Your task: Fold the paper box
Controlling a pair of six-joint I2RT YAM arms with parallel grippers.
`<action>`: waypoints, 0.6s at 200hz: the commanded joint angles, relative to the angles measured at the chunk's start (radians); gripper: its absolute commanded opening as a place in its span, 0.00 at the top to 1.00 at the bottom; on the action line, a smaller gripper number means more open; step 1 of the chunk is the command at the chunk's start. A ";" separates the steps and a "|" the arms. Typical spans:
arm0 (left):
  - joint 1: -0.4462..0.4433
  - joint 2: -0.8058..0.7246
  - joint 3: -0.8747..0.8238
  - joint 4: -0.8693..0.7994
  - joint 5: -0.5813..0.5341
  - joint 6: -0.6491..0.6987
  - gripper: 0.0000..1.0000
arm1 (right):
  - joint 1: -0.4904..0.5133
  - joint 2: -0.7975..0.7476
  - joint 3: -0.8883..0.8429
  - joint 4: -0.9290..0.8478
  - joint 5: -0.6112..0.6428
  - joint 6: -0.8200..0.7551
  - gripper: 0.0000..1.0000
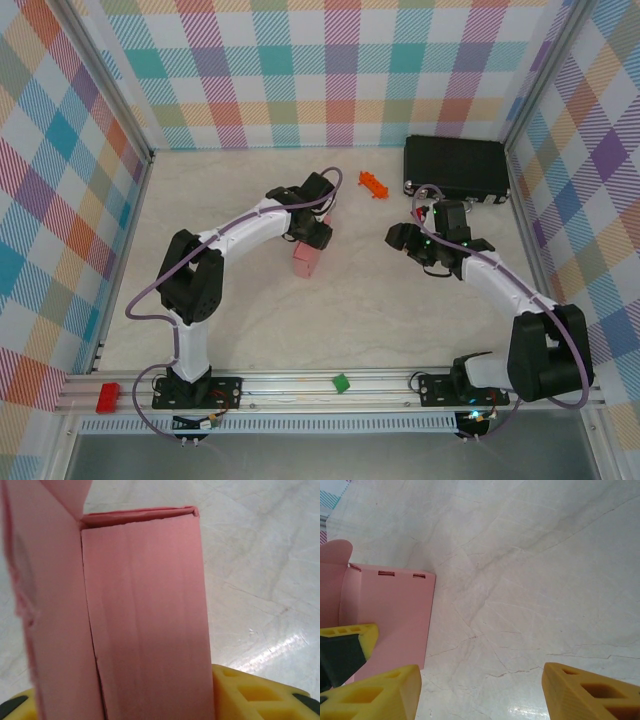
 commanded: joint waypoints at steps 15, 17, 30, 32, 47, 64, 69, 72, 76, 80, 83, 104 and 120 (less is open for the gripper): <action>-0.007 0.002 0.012 -0.010 0.169 0.265 0.54 | -0.010 -0.041 -0.017 -0.053 0.032 -0.033 0.34; -0.007 0.000 0.009 -0.008 0.182 0.279 0.54 | -0.011 -0.043 -0.018 -0.054 0.034 -0.034 0.35; -0.006 -0.012 -0.003 -0.001 0.225 0.368 0.54 | -0.014 -0.053 -0.023 -0.062 0.041 -0.039 0.34; -0.006 -0.014 -0.003 -0.001 0.231 0.381 0.54 | -0.014 -0.054 -0.023 -0.064 0.043 -0.042 0.34; -0.005 -0.015 0.005 -0.022 0.297 0.483 0.53 | -0.019 -0.061 -0.028 -0.073 0.047 -0.047 0.34; -0.006 -0.008 0.015 -0.049 0.360 0.593 0.54 | -0.023 -0.069 -0.035 -0.076 0.051 -0.050 0.34; -0.006 -0.005 0.018 -0.061 0.376 0.624 0.54 | -0.025 -0.072 -0.039 -0.079 0.053 -0.052 0.34; -0.005 -0.004 0.019 -0.066 0.382 0.642 0.55 | -0.026 -0.073 -0.039 -0.080 0.055 -0.052 0.34; -0.006 -0.001 0.020 -0.071 0.389 0.664 0.55 | -0.027 -0.076 -0.043 -0.082 0.055 -0.053 0.34; -0.006 0.001 0.021 -0.075 0.394 0.681 0.56 | -0.028 -0.079 -0.044 -0.082 0.056 -0.054 0.34; -0.006 0.002 0.021 -0.076 0.397 0.692 0.57 | -0.029 -0.080 -0.047 -0.083 0.057 -0.054 0.34; -0.006 -0.006 0.005 -0.071 0.419 0.779 0.58 | -0.036 -0.089 -0.057 -0.089 0.062 -0.059 0.34; -0.008 -0.021 -0.021 -0.049 0.419 0.847 0.60 | -0.040 -0.091 -0.060 -0.090 0.061 -0.061 0.34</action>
